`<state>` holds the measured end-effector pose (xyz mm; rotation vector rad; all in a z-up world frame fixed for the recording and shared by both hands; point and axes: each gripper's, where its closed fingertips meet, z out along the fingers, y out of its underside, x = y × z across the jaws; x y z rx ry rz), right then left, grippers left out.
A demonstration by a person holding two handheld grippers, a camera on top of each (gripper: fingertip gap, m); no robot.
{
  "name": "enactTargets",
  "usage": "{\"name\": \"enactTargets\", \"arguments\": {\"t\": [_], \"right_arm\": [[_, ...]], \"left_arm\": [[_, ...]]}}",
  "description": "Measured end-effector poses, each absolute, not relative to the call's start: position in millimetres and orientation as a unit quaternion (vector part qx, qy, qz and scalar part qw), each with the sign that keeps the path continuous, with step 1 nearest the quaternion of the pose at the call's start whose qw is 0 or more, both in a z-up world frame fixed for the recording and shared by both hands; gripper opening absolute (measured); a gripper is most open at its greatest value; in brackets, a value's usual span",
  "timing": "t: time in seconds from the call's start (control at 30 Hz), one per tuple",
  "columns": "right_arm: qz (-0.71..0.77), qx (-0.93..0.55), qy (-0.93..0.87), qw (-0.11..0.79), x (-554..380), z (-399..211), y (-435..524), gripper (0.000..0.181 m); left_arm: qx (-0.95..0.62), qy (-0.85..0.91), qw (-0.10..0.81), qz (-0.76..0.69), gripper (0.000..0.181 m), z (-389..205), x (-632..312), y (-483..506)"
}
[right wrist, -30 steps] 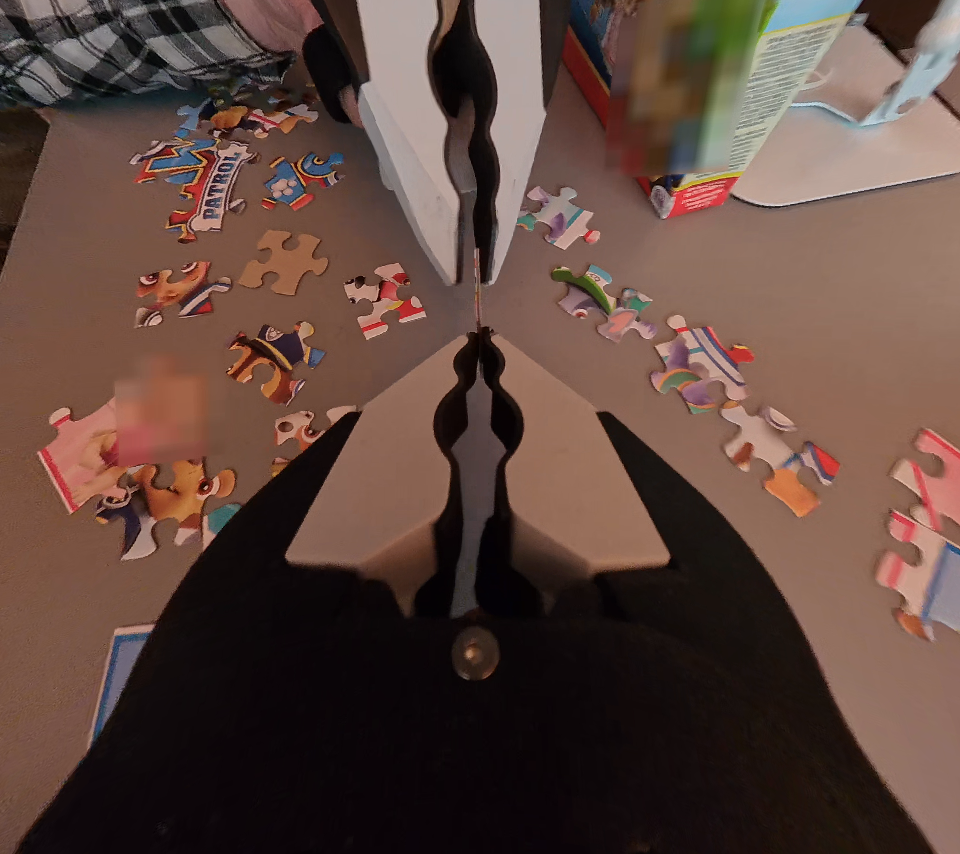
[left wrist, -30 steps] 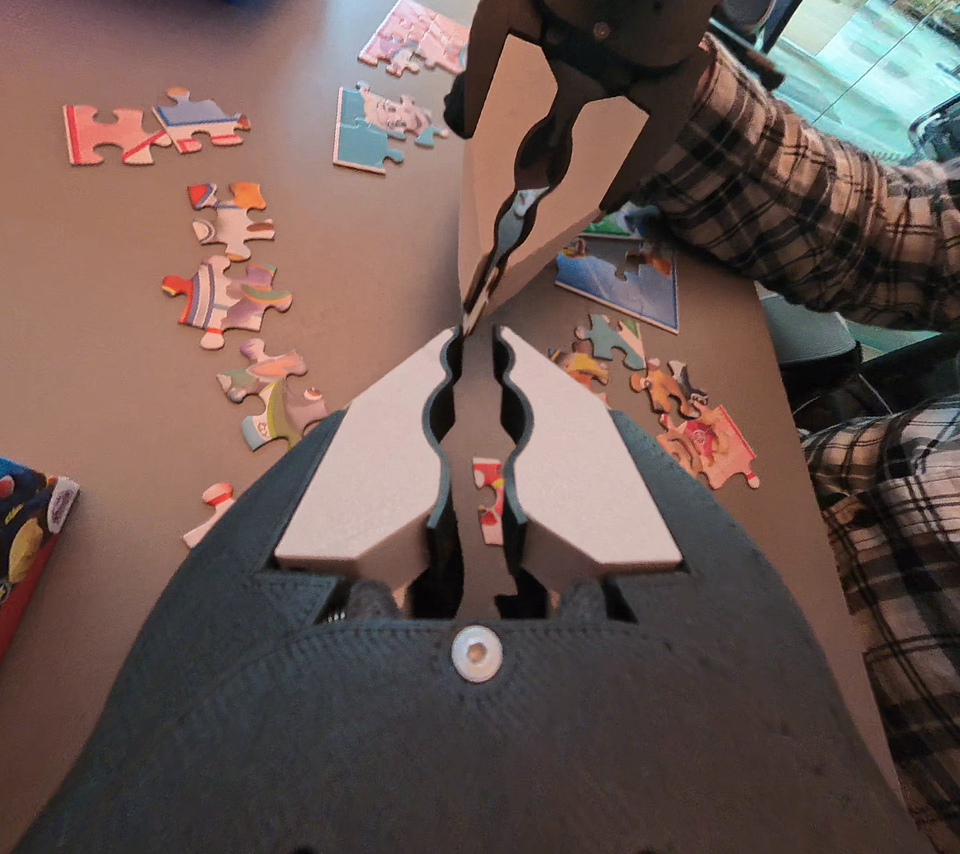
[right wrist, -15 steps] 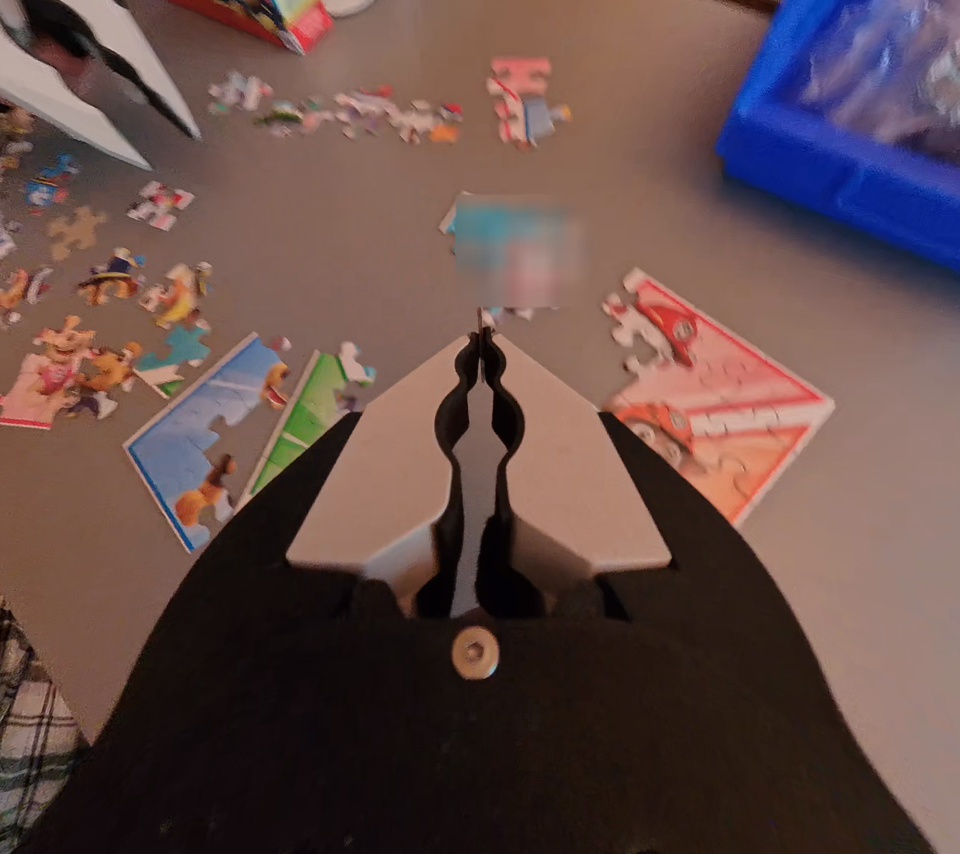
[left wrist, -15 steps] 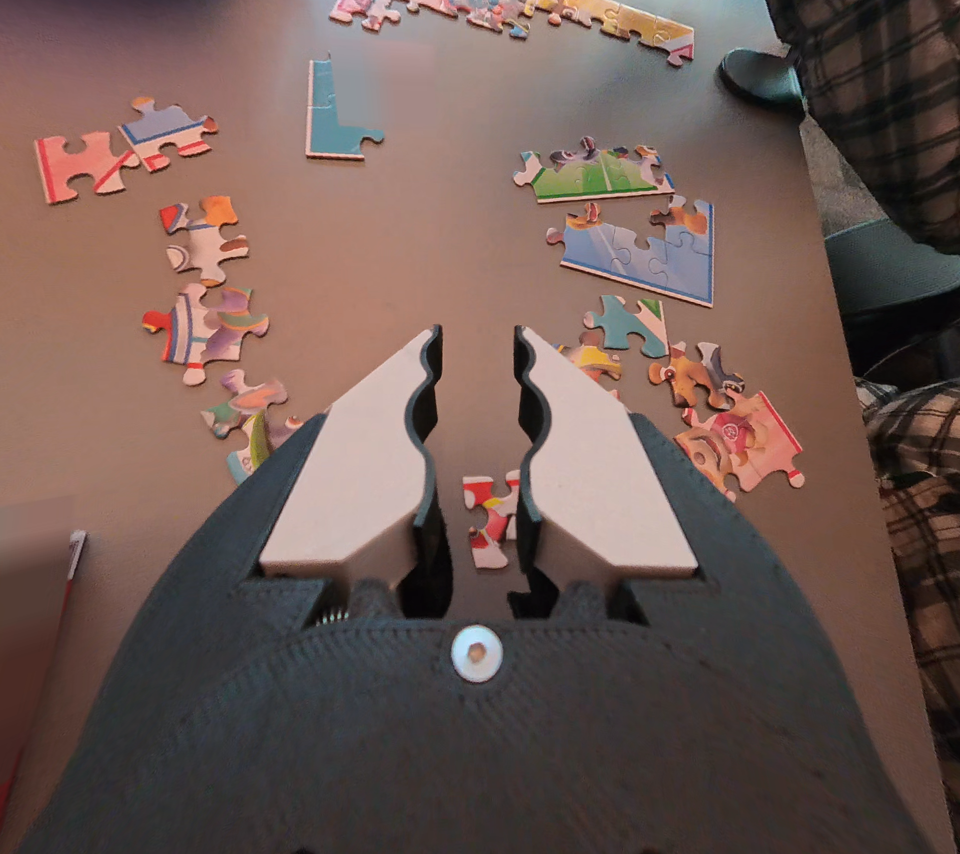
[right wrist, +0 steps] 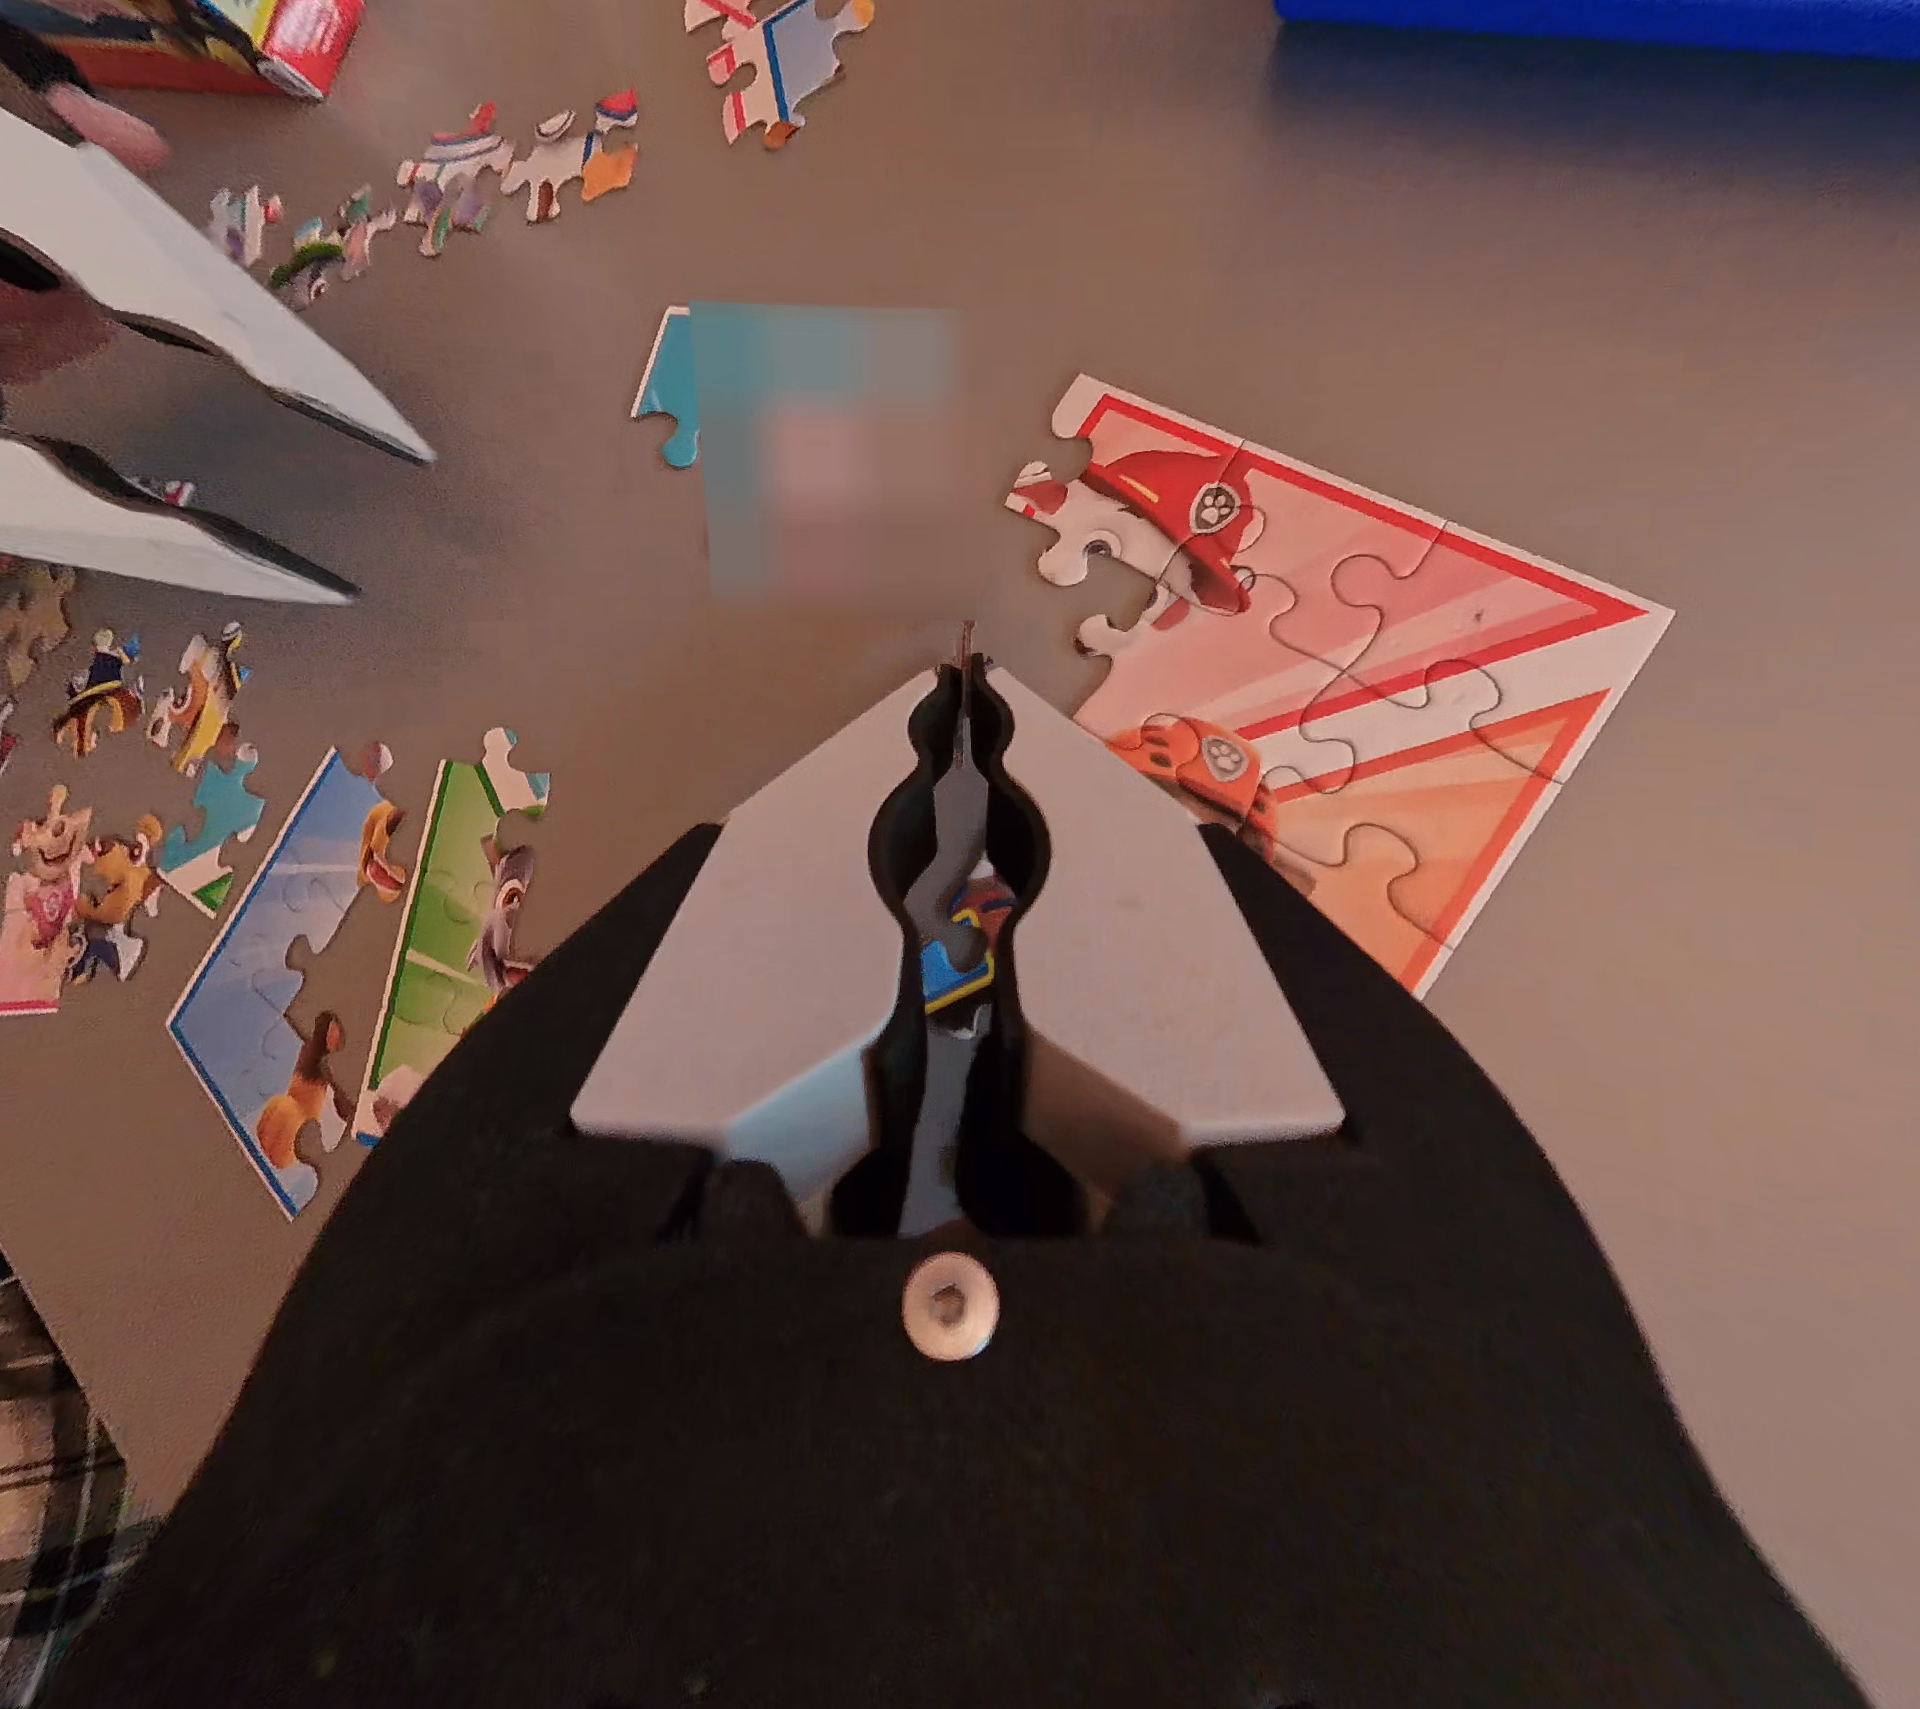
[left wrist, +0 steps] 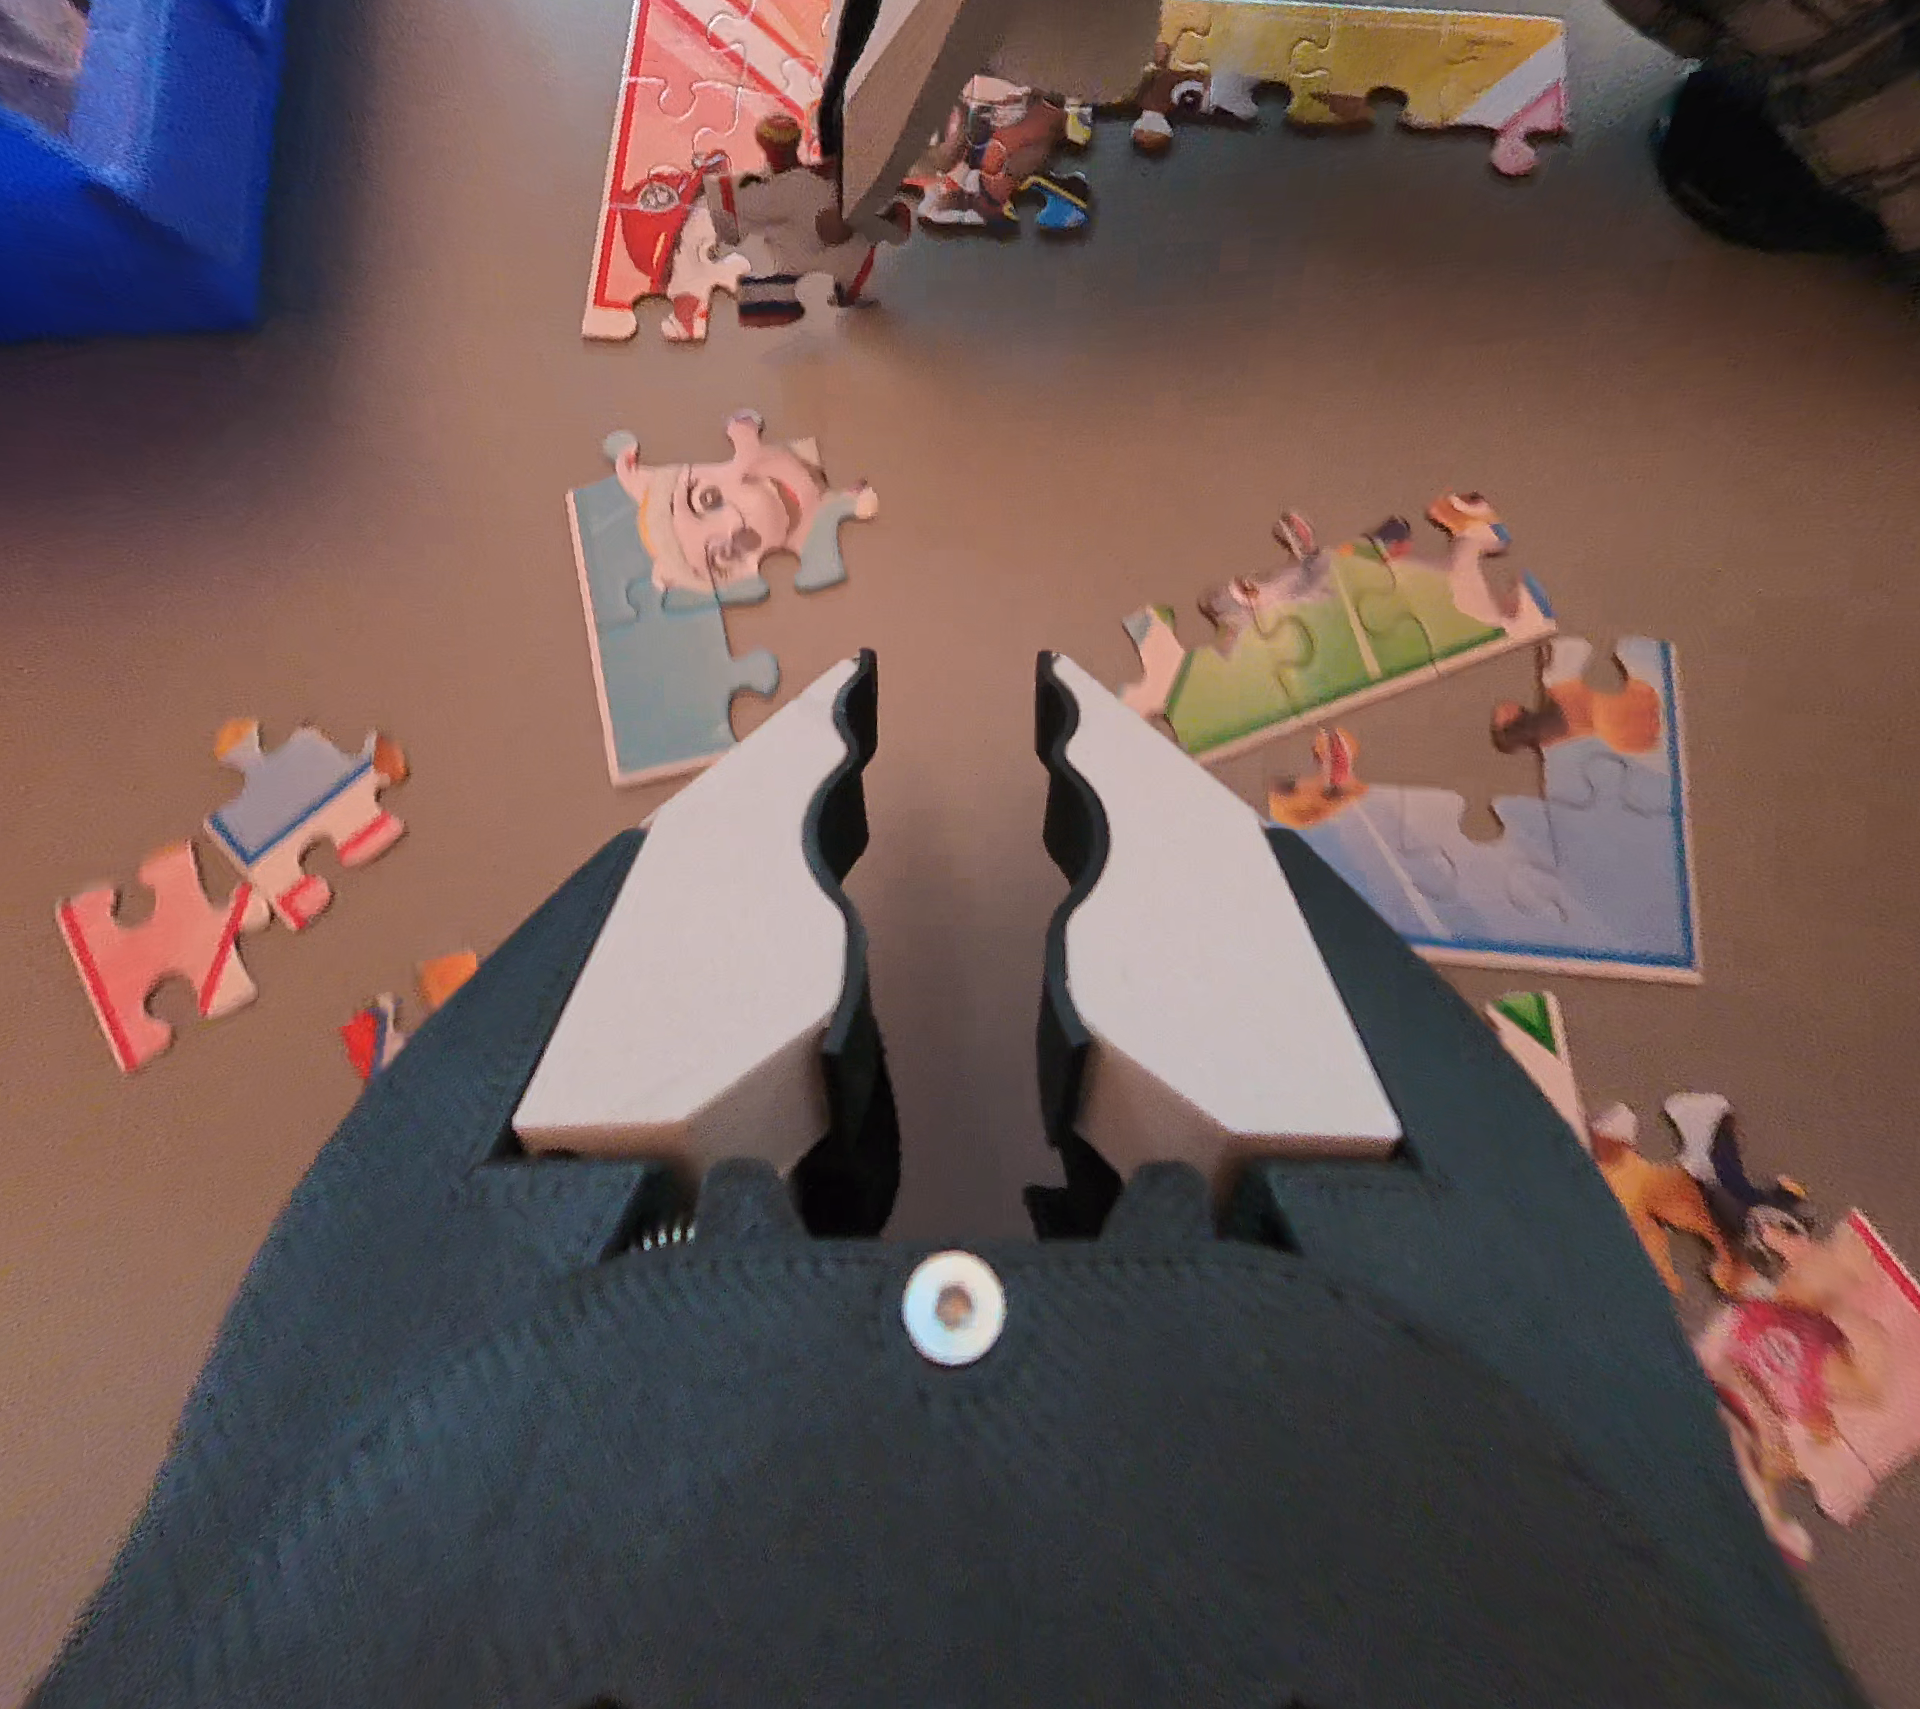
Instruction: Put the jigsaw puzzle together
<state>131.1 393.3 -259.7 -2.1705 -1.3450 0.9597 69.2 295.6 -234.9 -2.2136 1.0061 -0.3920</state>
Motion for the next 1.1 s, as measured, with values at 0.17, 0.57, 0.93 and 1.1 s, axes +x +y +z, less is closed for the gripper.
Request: {"name": "enactTargets", "arguments": {"t": [0.17,0.57,0.93,1.1], "right_arm": [[0.355,-0.786,-0.463,0.203,135,-264,398,0.004],[0.361,-0.733,-0.536,0.212,130,-259,381,0.000],[0.411,-0.721,-0.500,0.248,130,-237,390,0.008],[0.459,-0.703,-0.484,0.245,131,-225,385,0.011]], "left_arm": [[-0.843,0.391,0.338,-0.153,0.028,-246,90,340],[-0.827,0.413,0.334,-0.186,0.019,-261,124,386],[-0.823,0.324,0.304,-0.354,0.000,-241,125,374],[-0.796,0.270,0.306,-0.446,0.000,-224,125,370]]}}
